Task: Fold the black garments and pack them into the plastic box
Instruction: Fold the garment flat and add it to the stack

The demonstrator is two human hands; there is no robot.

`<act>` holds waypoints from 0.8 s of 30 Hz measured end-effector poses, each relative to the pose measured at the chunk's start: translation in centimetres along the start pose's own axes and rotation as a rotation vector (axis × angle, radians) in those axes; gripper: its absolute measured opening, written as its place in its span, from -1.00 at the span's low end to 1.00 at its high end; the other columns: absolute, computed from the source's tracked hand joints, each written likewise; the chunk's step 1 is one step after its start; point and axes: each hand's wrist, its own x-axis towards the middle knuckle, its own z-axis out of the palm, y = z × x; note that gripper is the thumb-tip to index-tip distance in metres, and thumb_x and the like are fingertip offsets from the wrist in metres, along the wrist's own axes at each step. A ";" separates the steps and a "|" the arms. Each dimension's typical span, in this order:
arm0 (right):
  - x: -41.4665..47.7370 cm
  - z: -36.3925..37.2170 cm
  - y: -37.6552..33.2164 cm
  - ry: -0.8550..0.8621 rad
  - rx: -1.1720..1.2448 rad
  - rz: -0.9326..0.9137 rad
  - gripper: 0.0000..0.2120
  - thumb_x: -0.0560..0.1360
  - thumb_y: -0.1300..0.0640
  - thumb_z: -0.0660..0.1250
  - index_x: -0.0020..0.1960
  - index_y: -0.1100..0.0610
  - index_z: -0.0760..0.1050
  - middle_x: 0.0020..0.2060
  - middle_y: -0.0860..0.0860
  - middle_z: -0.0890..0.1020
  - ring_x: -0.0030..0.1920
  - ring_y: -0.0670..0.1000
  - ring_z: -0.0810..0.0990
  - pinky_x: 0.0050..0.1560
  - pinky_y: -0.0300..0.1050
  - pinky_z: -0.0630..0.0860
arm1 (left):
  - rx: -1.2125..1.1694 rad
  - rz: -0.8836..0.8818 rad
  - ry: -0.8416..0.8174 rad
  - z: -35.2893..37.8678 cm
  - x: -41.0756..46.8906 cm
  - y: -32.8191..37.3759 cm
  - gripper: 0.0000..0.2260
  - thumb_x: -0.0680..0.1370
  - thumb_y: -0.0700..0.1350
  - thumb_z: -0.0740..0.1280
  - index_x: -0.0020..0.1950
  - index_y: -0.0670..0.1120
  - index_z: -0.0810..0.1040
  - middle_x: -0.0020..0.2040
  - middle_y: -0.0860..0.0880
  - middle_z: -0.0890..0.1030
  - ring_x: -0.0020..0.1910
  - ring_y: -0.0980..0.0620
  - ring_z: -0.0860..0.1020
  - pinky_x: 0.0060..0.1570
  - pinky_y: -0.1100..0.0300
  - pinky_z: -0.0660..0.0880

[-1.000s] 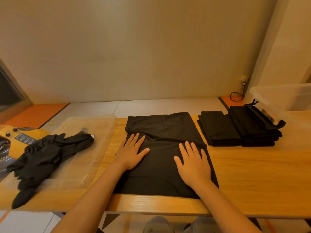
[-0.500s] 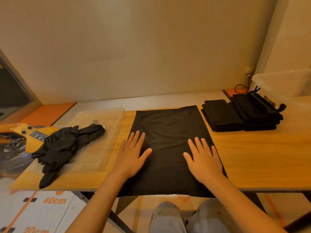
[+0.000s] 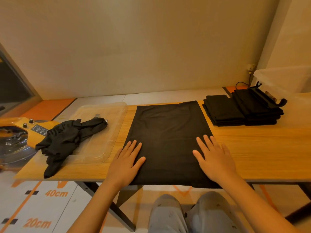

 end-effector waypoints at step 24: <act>9.4 -1.5 -0.8 -0.049 -0.077 0.042 -0.40 0.62 -0.22 -0.18 0.56 0.01 -0.22 0.56 0.03 -0.17 0.54 0.06 -0.25 0.52 0.08 -0.17 | -0.006 -0.073 -0.104 -1.5 8.6 0.8 -0.48 0.64 0.19 -0.13 0.56 0.10 -0.18 0.56 0.08 -0.22 0.52 0.11 -0.27 0.48 0.08 -0.28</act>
